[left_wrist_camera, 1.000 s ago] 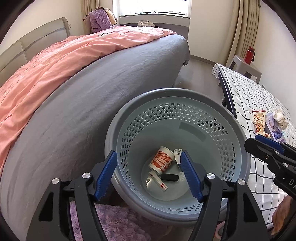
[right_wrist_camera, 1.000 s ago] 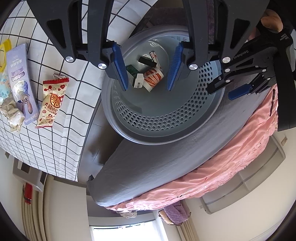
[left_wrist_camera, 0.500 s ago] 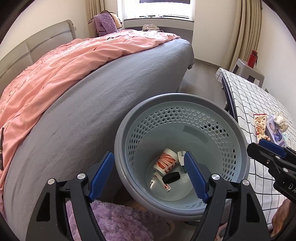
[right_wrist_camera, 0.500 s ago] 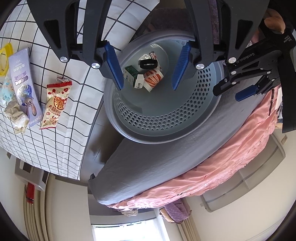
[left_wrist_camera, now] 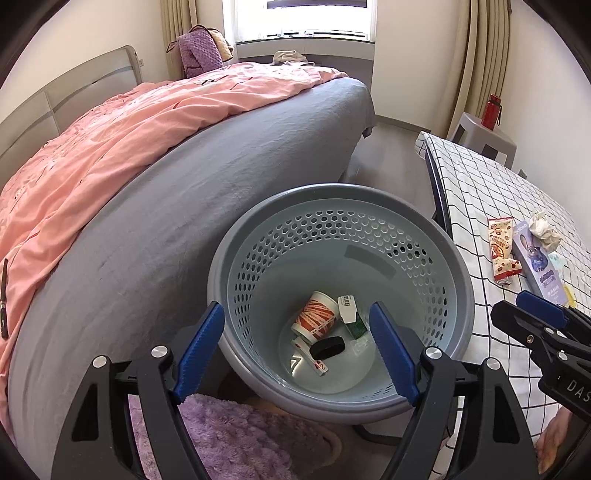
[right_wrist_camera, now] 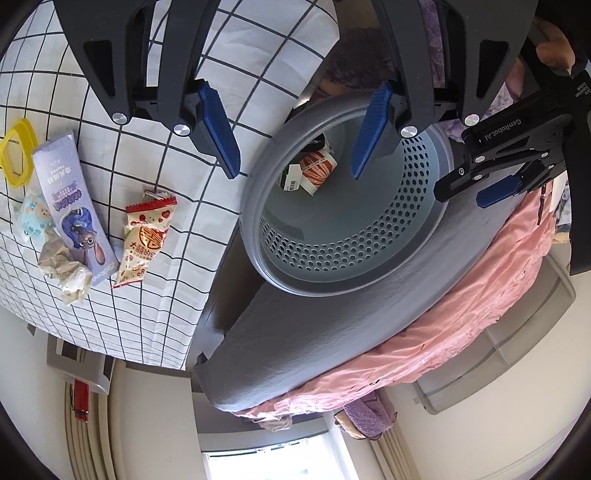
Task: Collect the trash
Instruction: 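Move both tools back from the basket toward the remaining trash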
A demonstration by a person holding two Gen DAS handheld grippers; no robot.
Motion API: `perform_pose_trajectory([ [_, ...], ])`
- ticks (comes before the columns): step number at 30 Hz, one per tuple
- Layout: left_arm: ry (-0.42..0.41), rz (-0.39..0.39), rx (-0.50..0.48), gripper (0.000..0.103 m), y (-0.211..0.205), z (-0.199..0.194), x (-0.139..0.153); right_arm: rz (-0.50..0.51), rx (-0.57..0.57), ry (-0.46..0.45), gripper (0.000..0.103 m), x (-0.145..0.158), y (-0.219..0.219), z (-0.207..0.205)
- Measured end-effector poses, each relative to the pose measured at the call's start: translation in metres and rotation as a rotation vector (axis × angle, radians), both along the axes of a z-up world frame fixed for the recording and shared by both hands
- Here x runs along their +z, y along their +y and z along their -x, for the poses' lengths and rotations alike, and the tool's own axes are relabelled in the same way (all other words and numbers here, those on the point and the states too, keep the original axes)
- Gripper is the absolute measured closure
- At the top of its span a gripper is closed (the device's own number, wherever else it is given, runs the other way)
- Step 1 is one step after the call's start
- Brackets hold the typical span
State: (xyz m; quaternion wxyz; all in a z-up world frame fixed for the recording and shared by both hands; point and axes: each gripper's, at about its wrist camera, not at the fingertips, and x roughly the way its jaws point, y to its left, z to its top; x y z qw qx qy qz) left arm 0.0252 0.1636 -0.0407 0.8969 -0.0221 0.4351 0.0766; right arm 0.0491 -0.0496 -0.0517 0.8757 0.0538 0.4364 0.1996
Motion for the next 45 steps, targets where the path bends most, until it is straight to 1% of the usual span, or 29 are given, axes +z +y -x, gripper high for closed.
perform_pose_trajectory([
  [4, -0.002, 0.001, -0.021, 0.025, -0.013, 0.003, 0.002, 0.0, -0.031, 0.004, 0.039, -0.002, -0.019, 0.008],
  [6, 0.0, -0.001, -0.034, 0.025, -0.02, 0.004, 0.002, -0.005, -0.05, 0.005, 0.036, -0.002, -0.031, 0.012],
  [11, 0.012, -0.001, -0.066, 0.025, -0.04, 0.007, 0.002, -0.011, -0.101, 0.003, 0.034, -0.003, -0.061, 0.021],
  [15, 0.022, 0.0, -0.093, 0.025, -0.058, 0.007, 0.001, -0.012, -0.135, 0.002, 0.029, -0.004, -0.085, 0.026],
  [18, 0.032, 0.009, -0.113, 0.025, -0.071, 0.005, 0.002, -0.01, -0.153, 0.001, 0.028, -0.005, -0.102, 0.03],
  [23, 0.036, -0.005, -0.141, 0.025, -0.094, 0.003, 0.005, -0.022, -0.19, -0.013, 0.025, -0.002, -0.133, 0.037],
  [30, 0.011, -0.028, -0.191, 0.025, -0.137, 0.001, 0.013, -0.004, -0.244, -0.037, 0.02, 0.003, -0.184, 0.041],
  [38, 0.017, -0.039, -0.244, 0.025, -0.184, -0.003, 0.014, 0.05, -0.291, -0.009, 0.02, -0.009, -0.239, 0.031],
  [42, 0.022, -0.048, -0.263, 0.025, -0.201, -0.005, 0.014, 0.06, -0.286, 0.019, 0.02, -0.019, -0.255, 0.02],
  [45, 0.023, -0.049, -0.269, 0.025, -0.21, -0.006, 0.014, 0.083, -0.265, 0.042, 0.02, -0.027, -0.257, 0.009],
])
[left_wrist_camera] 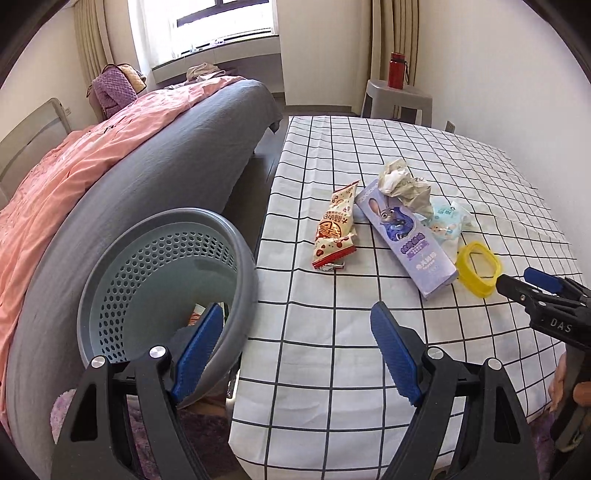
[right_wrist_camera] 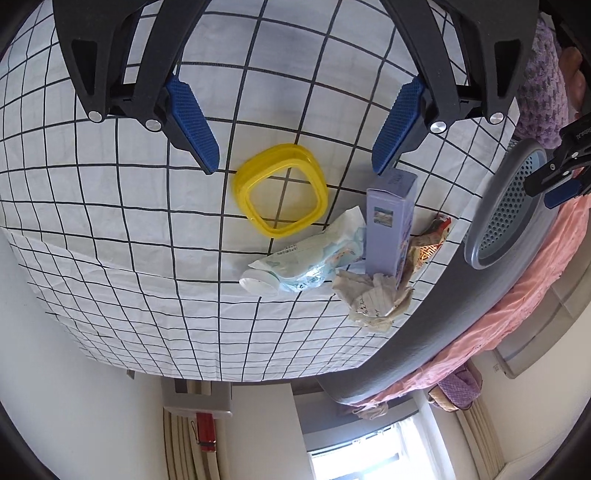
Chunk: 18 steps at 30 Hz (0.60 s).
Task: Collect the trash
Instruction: 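Move both tools back from the basket toward the remaining trash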
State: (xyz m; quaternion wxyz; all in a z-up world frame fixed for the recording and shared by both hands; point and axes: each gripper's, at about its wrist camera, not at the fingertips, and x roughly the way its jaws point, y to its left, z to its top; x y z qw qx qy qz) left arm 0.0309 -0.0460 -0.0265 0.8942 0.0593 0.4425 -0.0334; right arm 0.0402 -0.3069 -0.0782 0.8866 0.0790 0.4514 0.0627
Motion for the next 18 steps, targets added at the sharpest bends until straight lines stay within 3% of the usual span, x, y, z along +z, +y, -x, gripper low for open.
perform_pose_trajectory([
  [13, 0.032, -0.01, 0.007, 0.025, -0.009, -0.006, -0.009, 0.1, 0.062, 0.073, 0.021, -0.03, 0.008, -0.04],
  [18, 0.044, -0.001, 0.005, 0.025, -0.012, -0.01, -0.014, 0.124, 0.065, 0.076, 0.029, -0.035, 0.009, -0.042],
])
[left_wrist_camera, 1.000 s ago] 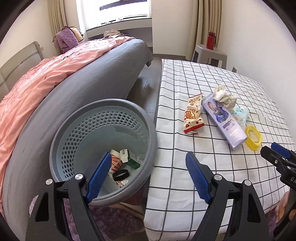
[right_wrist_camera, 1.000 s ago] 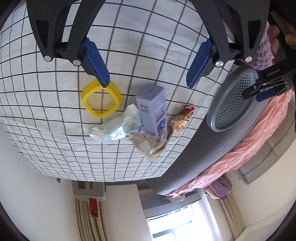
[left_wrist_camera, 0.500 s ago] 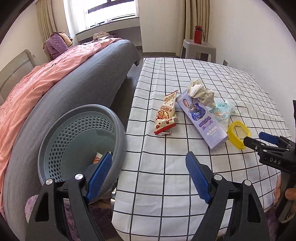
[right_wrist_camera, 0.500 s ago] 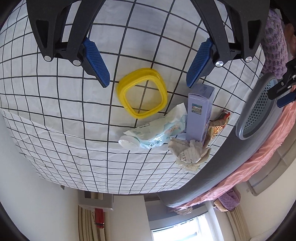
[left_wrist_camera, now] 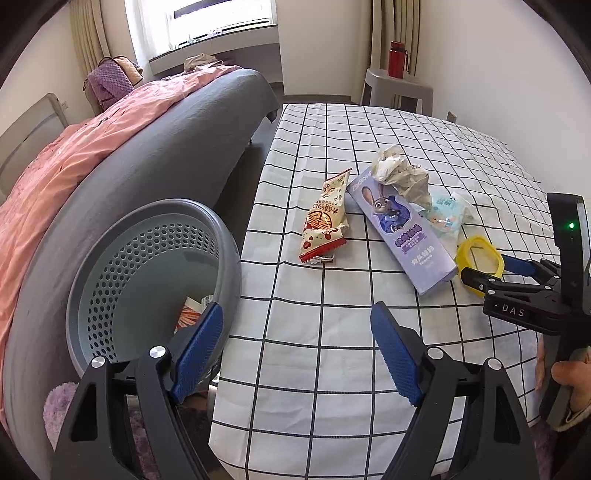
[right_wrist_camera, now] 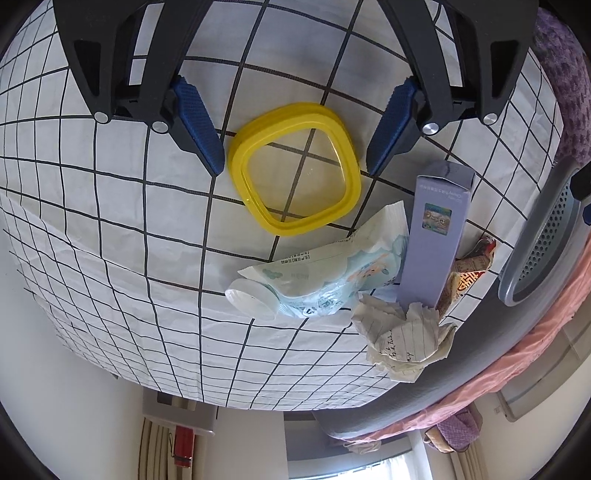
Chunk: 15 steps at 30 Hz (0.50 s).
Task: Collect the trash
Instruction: 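Move both tools back from the basket toward the remaining trash, then close the left tool on the crumpled white tissue while the right tool grasps the yellow ring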
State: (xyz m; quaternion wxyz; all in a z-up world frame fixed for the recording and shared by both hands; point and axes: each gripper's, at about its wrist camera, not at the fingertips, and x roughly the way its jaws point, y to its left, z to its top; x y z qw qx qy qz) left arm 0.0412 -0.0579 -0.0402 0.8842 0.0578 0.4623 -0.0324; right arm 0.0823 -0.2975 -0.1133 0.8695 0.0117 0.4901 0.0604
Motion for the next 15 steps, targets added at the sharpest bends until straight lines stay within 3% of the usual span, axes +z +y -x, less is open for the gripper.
perform_pose_trajectory([
  [15, 0.01, 0.024, -0.032, 0.025, -0.03, -0.027, -0.009, -0.045, -0.062, -0.064, 0.033, 0.014, -0.016, 0.013],
])
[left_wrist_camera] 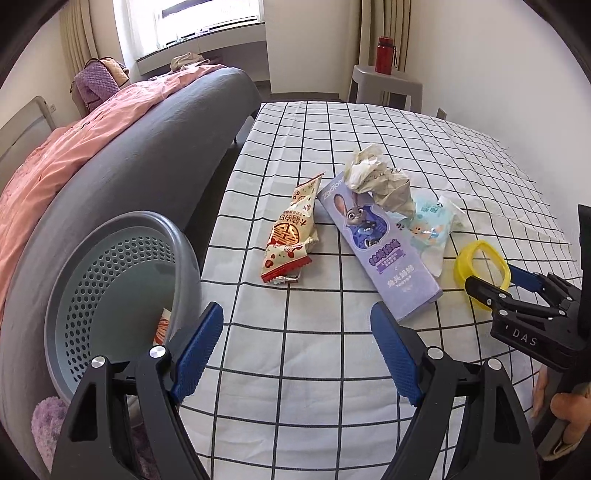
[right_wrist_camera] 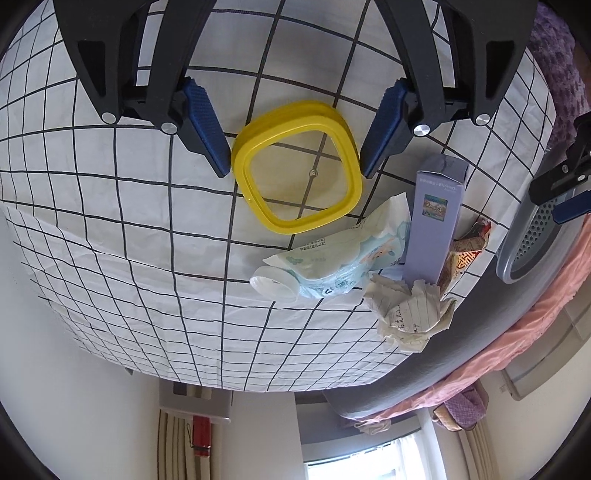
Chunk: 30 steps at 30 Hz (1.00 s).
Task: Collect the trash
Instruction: 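Close the left tool on the crumpled white tissue while the right tool grasps the yellow ring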
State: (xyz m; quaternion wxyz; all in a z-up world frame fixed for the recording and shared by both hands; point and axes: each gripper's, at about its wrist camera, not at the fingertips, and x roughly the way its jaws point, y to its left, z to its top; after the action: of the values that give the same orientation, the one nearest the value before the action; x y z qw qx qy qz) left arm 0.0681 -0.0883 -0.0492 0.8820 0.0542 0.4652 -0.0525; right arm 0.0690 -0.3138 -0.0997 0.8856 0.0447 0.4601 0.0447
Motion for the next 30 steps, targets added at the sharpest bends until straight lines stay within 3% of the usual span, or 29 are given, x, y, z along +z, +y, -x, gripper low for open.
perform_pose_trajectory([
  [14, -0.052, 0.005, -0.078, 0.025, -0.049, -0.053, 0.014, -0.052, -0.063, -0.022, 0.033, 0.007, -0.03, 0.009],
  [30, -0.08, -0.053, -0.1, 0.025, -0.082, -0.102, -0.013, -0.099, -0.07, -0.056, 0.033, 0.016, -0.048, 0.013],
])
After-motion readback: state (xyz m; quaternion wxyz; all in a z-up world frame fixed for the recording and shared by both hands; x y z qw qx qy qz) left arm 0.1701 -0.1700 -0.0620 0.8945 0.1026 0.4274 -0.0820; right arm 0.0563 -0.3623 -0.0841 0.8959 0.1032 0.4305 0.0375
